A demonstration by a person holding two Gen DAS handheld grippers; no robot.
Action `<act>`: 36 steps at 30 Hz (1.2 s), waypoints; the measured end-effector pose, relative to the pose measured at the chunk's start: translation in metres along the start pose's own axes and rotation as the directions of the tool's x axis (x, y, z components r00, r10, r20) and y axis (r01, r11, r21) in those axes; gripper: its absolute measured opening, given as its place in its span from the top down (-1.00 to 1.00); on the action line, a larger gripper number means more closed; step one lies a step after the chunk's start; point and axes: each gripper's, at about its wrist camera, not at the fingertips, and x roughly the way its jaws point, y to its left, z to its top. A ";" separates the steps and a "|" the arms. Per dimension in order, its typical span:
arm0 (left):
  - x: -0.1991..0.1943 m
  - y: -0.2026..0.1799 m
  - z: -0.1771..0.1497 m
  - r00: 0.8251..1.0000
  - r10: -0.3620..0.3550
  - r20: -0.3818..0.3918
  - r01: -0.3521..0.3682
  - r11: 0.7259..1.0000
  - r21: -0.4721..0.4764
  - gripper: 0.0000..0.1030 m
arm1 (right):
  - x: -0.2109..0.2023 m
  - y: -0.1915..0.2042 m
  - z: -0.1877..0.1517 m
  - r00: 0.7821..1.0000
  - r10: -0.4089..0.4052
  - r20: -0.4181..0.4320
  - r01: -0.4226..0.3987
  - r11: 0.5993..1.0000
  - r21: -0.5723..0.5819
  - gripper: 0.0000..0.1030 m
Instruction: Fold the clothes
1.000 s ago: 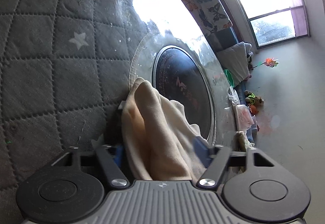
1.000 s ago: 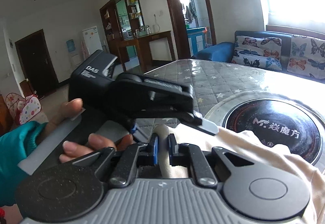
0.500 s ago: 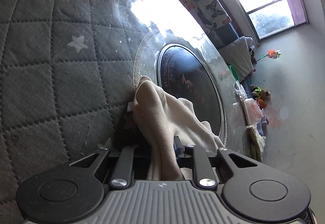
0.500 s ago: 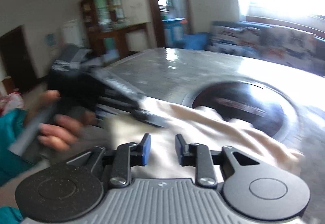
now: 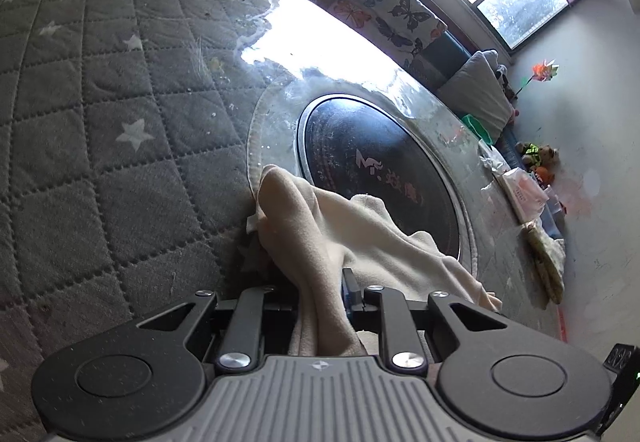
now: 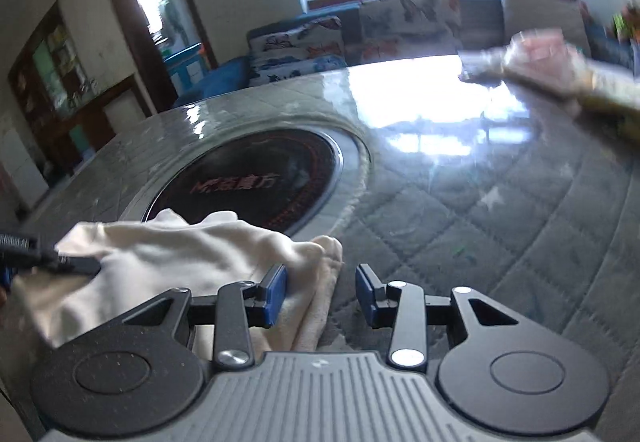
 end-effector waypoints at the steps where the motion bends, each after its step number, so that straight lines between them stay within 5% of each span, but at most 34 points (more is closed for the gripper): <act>1: 0.001 -0.002 0.000 1.000 0.008 0.003 -0.008 1.000 0.012 0.60 | 0.000 0.000 0.000 1.000 0.007 0.001 -0.007 1.000 0.005 0.25; 3: 0.002 -0.007 -0.001 1.000 0.027 0.011 -0.028 0.999 0.041 0.60 | 0.002 0.003 0.000 1.000 0.018 0.002 -0.018 1.000 0.003 0.26; 6: 0.004 -0.014 -0.002 0.998 0.057 0.024 -0.059 0.994 0.088 0.60 | 0.004 0.013 -0.001 1.000 0.026 -0.001 -0.026 1.000 -0.009 0.64; 9: 0.005 -0.021 -0.004 0.996 0.083 0.038 -0.087 0.986 0.139 0.60 | 0.000 0.019 -0.002 0.999 0.038 0.011 -0.038 0.999 -0.002 0.77; 17: 0.005 -0.051 -0.007 0.988 0.131 0.088 -0.150 0.947 0.283 0.65 | -0.028 0.026 0.005 0.995 0.053 0.088 -0.050 0.998 -0.043 0.79; 36: 0.071 -0.180 -0.015 0.997 0.069 0.026 -0.072 0.845 0.530 0.67 | -0.108 -0.031 0.027 0.956 -0.130 0.263 0.132 0.991 0.010 0.79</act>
